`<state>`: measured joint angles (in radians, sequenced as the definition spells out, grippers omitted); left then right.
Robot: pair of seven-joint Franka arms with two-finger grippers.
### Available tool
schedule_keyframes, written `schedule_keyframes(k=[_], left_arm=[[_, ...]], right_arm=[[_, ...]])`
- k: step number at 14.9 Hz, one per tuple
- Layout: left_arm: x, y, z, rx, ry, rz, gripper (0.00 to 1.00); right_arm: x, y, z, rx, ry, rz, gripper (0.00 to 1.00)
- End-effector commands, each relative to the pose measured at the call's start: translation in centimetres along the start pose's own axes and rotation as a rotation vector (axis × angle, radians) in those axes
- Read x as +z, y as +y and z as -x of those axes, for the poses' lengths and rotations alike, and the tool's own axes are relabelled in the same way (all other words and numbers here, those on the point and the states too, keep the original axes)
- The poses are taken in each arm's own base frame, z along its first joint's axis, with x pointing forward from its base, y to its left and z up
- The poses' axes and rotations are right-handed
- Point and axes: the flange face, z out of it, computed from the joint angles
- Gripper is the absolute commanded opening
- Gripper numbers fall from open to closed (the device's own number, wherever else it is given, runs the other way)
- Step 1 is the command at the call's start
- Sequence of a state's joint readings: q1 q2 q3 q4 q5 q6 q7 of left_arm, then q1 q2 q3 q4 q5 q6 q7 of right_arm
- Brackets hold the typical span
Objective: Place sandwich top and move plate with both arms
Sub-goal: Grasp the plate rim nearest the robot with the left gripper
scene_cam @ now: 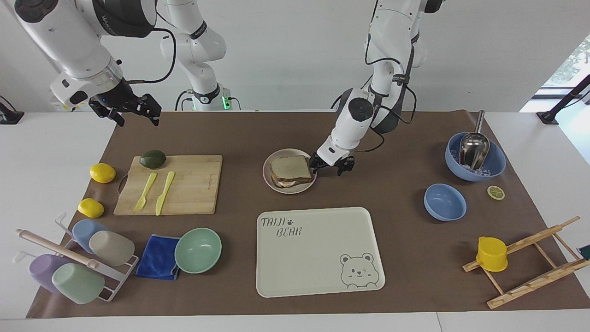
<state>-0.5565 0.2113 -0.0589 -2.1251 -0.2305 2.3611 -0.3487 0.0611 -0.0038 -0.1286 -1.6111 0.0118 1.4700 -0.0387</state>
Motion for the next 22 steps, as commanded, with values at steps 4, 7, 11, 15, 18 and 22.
schedule_keyframes(k=[4,7,11,15,18,22], left_arm=[[0.4,1.5,1.6,0.010,-0.014,0.007,0.75],[0.6,2.1,2.0,0.018,-0.021,0.009,0.69],[0.9,2.2,2.6,0.023,-0.025,0.008,0.59],[1.4,2.5,3.0,0.033,-0.030,0.004,0.42],[1.3,2.6,2.8,0.027,-0.031,0.010,0.08],[1.3,2.8,2.9,0.003,-0.039,0.036,0.00]], right_arm=[[-0.4,0.4,-0.6,0.008,0.010,0.002,1.00],[-0.6,0.3,-0.6,0.035,0.021,0.007,1.00],[-0.8,0.3,-0.4,-0.001,0.024,0.007,1.00],[-1.0,-0.7,-0.4,-0.018,0.030,0.045,1.00],[-1.1,-0.7,-0.4,-0.025,0.031,0.044,1.00],[-1.1,-0.8,-0.4,-0.011,0.032,0.042,1.00]])
